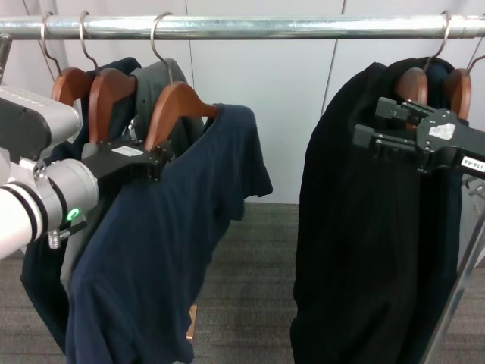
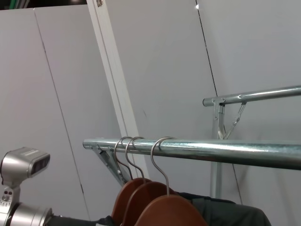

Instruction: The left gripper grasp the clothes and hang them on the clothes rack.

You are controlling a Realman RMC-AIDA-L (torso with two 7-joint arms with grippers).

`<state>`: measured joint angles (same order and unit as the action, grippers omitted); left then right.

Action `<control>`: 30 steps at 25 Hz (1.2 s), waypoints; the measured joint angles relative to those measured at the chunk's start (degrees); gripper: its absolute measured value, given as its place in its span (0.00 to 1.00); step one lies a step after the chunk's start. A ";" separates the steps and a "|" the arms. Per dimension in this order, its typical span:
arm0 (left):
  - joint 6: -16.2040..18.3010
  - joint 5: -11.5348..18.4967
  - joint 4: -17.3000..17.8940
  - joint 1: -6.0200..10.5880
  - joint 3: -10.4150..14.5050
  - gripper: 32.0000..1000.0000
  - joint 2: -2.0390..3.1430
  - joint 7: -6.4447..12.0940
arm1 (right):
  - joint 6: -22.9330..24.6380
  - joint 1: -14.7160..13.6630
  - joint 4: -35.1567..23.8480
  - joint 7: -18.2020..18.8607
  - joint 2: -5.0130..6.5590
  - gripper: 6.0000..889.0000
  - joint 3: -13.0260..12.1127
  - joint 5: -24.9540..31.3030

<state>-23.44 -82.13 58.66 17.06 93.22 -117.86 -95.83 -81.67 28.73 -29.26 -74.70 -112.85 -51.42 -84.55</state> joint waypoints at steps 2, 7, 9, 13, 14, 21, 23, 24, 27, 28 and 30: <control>-0.07 0.01 -0.02 0.00 0.03 0.23 0.00 -0.02 | 0.01 -0.03 0.00 0.00 0.00 0.95 0.00 0.00; -0.23 0.06 -0.07 -0.01 -0.12 0.24 0.02 -0.97 | 0.02 -0.07 0.00 0.00 0.00 0.95 0.00 0.00; -0.32 0.06 0.16 -0.18 -0.12 0.24 0.04 -1.01 | 0.03 -0.11 0.00 0.00 0.00 0.95 0.00 0.00; -1.29 0.06 2.29 -1.58 -0.15 0.25 0.07 -0.82 | 0.03 -0.31 0.00 0.00 0.00 0.95 0.00 0.00; -1.75 0.06 2.94 -2.08 -0.29 0.25 0.09 -0.78 | 0.03 -0.33 0.00 0.00 0.00 0.95 0.00 0.00; -12.07 5.40 10.55 -9.39 -5.08 0.57 0.39 1.86 | 0.02 -0.52 0.00 0.00 0.00 0.95 0.00 0.39; -18.31 8.30 11.35 -11.16 -7.65 0.62 0.39 4.21 | 0.02 -0.53 0.00 0.00 0.00 0.95 0.00 0.41; -21.74 10.00 11.24 -11.67 -9.05 0.65 0.40 5.53 | 0.02 -0.54 0.00 0.00 0.00 0.95 0.00 0.42; -34.60 15.24 8.33 -12.54 -13.99 0.67 0.41 9.98 | 0.02 -0.62 0.00 0.00 0.00 0.95 0.01 0.44; -38.79 16.76 6.60 -12.56 -15.61 0.67 0.41 11.93 | 0.02 -0.63 0.00 0.00 0.01 0.95 0.00 0.45; -47.75 19.48 1.74 -12.33 -19.00 0.67 0.44 16.18 | 0.02 -0.65 0.00 0.00 0.00 0.95 0.00 0.45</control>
<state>-71.19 -62.66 60.40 4.73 74.23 -117.42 -79.65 -81.65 28.09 -29.27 -74.70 -112.85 -51.41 -84.10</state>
